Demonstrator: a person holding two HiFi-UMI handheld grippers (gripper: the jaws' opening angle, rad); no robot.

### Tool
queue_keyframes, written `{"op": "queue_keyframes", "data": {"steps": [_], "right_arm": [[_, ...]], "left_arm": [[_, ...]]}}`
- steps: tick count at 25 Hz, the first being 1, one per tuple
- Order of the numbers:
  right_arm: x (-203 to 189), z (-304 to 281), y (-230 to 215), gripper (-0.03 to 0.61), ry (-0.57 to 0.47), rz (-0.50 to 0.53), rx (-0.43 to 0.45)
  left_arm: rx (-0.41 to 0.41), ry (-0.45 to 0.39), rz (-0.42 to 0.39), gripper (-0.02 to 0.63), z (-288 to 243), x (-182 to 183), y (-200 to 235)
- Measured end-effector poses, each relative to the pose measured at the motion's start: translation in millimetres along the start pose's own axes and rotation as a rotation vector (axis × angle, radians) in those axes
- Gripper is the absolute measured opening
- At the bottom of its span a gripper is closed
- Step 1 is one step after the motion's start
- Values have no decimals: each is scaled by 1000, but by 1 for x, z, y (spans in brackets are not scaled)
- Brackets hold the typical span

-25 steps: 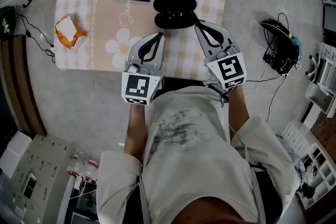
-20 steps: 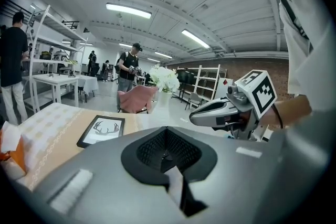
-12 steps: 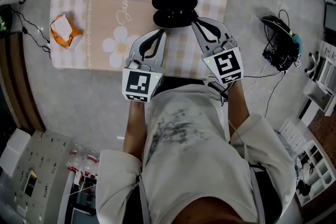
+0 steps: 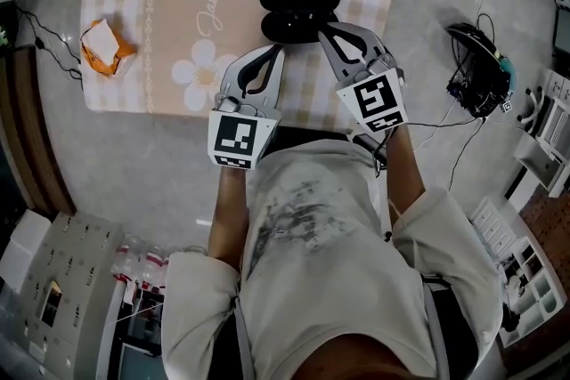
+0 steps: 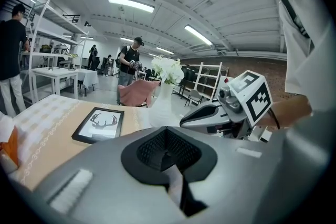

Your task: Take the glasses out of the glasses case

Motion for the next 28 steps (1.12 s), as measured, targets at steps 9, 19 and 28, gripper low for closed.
{"op": "queue_keyframes", "data": {"steps": [9,19,28], "right_arm": [[-12,-17,4,52,50,71,29],[-30,-35,7,71,97,116,60],[-40,-49,12,86,129,214,81]], "left_arm": [[3,13,17,9,-5,-7,5],[4,23,31,9,-11,-13,8],[14,27,48,9,-14,-18,11]]}}
Point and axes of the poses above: the fingertips, and each gripper's own axes: z backward along the fingers, y to its left, x out of its top, the point moved 1 cm from there along z, backward along the fingers, and after that the axes turned 8 degrees about -x, right-handed, at the moved point
